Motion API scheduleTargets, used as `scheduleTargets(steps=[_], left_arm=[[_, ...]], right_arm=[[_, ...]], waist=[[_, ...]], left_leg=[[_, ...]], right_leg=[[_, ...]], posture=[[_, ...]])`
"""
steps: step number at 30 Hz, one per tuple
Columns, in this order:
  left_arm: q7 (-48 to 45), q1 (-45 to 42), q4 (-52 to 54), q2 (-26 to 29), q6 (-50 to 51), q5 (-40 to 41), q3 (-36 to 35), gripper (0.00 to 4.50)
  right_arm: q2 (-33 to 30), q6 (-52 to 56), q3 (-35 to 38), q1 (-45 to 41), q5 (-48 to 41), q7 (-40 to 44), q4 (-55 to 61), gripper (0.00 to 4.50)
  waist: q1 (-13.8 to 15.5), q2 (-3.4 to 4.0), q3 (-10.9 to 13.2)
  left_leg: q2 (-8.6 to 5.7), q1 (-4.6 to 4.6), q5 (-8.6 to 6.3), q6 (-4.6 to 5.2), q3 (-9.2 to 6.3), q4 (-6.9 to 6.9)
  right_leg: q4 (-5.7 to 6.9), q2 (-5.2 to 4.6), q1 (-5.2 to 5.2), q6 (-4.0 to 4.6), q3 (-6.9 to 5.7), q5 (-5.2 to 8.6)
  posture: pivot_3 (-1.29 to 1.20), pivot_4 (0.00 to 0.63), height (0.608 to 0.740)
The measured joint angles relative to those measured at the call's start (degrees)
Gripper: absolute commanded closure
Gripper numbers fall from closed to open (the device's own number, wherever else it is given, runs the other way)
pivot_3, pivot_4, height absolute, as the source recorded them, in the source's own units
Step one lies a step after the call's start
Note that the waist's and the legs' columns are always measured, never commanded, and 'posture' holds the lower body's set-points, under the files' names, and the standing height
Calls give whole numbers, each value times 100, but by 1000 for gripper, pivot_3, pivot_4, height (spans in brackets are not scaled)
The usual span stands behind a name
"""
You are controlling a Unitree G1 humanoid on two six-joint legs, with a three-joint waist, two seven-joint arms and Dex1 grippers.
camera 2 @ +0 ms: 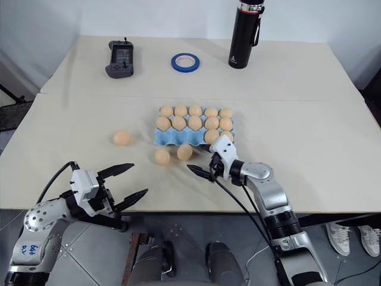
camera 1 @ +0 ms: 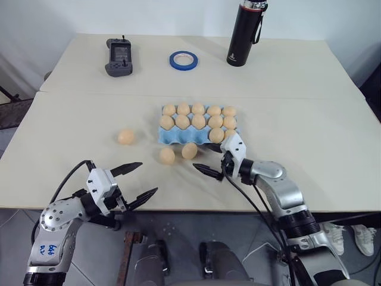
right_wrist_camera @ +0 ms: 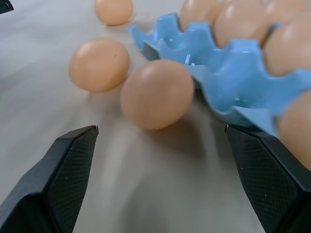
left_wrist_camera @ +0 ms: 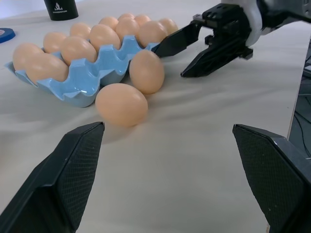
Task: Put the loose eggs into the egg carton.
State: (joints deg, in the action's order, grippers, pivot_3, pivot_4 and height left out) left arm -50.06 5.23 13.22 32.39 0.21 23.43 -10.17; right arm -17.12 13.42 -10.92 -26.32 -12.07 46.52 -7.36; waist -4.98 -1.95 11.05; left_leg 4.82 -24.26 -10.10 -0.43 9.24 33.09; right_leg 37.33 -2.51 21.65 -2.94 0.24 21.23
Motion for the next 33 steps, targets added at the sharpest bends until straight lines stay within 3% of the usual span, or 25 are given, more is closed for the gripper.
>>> scheduleTargets(steps=[16, 19, 24, 33], left_arm=[[116, 111, 28, 0, 3, 0, -7, 0], [120, 97, 28, 0, 5, 0, -7, 0], [120, 56, 27, 1, 10, 0, -7, 0], [121, 42, 27, 1, 11, -1, -6, 0]], right_arm=[[482, -40, -174, -8, 244, -272, -219, 125], [516, -66, -156, -28, 264, -348, -345, 662], [527, -216, -95, -40, 187, -226, -409, 2242], [387, -82, 226, -200, -367, 138, 156, 2286]], waist=[[-6, 0, 0], [-13, 0, 0], [-12, 0, 0], [-13, 0, 0]], left_leg=[[0, 1, 0, -3, 0, 1], [1, 2, 0, -3, 0, 1], [0, 1, 0, -3, 0, 1], [0, 2, 0, -3, 0, 3]], right_leg=[[6, -2, 0, 0, 0, 0], [6, -2, 1, 0, 0, 0], [5, -2, 1, 0, 0, 0], [8, -2, 2, 0, 1, 0]], posture=[[0, 150, 740], [0, 150, 740], [0, 150, 740], [0, 150, 740]])
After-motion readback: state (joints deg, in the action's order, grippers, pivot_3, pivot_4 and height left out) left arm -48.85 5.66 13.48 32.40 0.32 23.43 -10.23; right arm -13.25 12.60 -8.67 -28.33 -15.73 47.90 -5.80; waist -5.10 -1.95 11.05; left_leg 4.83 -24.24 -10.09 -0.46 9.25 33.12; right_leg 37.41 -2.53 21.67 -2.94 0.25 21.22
